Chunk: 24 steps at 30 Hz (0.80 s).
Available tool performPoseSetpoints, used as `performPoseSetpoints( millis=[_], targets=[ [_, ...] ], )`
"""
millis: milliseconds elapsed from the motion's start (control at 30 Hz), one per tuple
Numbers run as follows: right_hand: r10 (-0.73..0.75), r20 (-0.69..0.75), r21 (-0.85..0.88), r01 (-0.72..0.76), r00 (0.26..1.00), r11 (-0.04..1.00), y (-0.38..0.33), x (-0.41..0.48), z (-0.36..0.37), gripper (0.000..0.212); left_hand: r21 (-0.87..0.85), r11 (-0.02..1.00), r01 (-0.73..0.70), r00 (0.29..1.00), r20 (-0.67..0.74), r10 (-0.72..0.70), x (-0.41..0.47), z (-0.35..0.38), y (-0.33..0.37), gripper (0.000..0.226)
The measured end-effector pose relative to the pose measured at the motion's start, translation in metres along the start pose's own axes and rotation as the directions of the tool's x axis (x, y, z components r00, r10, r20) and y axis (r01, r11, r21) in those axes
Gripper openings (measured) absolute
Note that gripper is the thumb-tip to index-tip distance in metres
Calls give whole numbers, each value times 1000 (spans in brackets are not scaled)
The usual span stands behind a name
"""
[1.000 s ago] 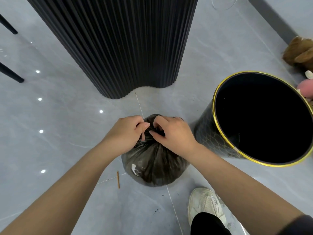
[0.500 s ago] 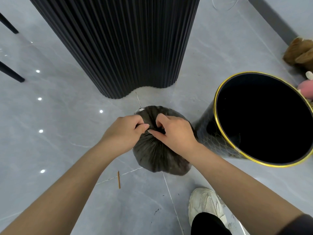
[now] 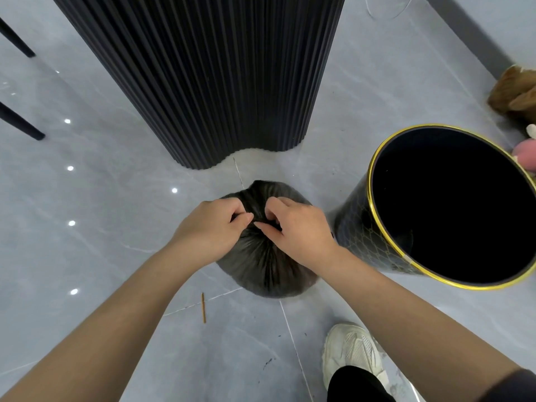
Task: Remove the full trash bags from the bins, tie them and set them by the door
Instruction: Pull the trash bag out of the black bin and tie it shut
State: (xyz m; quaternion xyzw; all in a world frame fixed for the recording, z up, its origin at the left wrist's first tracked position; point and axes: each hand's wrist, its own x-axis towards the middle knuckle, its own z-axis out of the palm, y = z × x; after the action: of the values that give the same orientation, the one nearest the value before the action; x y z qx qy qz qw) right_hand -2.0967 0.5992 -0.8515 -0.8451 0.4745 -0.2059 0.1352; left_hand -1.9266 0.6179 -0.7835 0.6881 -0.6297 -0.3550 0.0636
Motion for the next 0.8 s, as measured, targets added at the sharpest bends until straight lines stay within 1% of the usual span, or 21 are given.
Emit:
performPoseSetpoints(
  millis=[100,200,267,367,467,567,633,700,800],
  targets=[
    [8,-6,-37,-8,1000,999,0,0,0,27,0,1000,-6,1000,-4,6,1,0,0,22],
    [6,-51,-87,-11,999,996,3,0,1,26,-3,1000,-3,1000,-10,3,2,1,1,21],
    [-14,-70,-121,6,997,993,3,0,0,28,0,1000,0,1000,-13,0,3,1,1,20],
    [-48,-52,-84,44,997,996,5,-1,1,32,3,1000,4,1000,-11,-4,4,1,1,20],
    [-9,-30,-42,8,999,999,4,-1,-1,31,6,1000,5,1000,-14,-5,3,2,2,20],
    [14,-19,-42,-15,1000,999,-1,-2,-5,28,20,1000,7,1000,-11,-6,3,2,3,20],
    [-3,1,-43,4,1000,999,-2,-2,-4,27,35,999,5,1000,-11,-4,3,2,2,20],
    [-18,20,-53,19,1000,998,0,-1,-2,31,31,1000,-1,1000,-11,1,3,2,1,19],
    [-47,-12,-66,46,999,997,4,-1,0,29,20,1000,-14,1000,6,14,3,1,-1,19]
  ],
)
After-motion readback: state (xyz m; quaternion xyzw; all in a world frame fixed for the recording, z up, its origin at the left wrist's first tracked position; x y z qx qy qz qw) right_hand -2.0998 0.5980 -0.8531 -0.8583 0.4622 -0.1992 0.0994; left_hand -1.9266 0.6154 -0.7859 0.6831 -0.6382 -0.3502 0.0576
